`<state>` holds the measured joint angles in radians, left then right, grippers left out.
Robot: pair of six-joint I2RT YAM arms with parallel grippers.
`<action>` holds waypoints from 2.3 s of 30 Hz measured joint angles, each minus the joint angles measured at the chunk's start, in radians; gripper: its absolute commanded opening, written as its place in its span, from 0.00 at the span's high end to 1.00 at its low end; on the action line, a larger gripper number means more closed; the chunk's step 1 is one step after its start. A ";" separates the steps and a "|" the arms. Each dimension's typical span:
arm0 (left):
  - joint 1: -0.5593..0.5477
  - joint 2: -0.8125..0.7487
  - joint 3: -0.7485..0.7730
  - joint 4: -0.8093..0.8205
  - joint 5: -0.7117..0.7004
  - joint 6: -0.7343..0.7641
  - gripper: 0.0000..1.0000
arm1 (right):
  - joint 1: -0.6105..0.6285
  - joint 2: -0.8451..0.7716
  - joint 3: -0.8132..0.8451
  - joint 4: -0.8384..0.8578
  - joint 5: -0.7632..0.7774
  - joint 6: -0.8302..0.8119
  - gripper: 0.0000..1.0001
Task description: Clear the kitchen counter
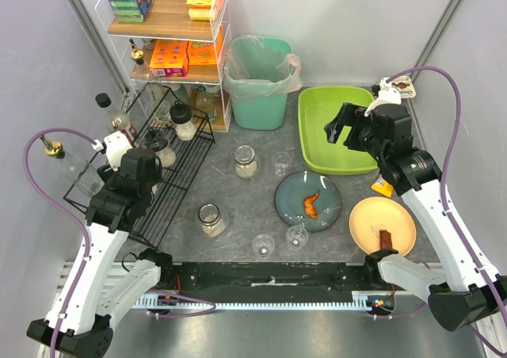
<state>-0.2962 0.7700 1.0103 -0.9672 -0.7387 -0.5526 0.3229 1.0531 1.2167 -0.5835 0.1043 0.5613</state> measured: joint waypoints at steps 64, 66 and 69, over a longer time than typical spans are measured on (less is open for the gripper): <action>0.000 -0.014 0.437 -0.083 0.827 0.262 0.08 | 0.976 0.812 -0.018 0.735 0.201 -0.357 0.34; 0.000 -0.019 0.430 -0.081 0.827 0.262 0.08 | 0.977 0.828 0.003 0.732 0.237 -0.303 0.47; 0.000 -0.031 0.421 -0.079 0.828 0.262 0.08 | 0.977 0.836 0.018 0.715 0.307 -0.204 0.58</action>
<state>-0.2958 0.7395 1.4311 -1.0466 0.0895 -0.2901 1.2995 1.8893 1.2343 0.1318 0.4114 0.3569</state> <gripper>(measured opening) 0.919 0.751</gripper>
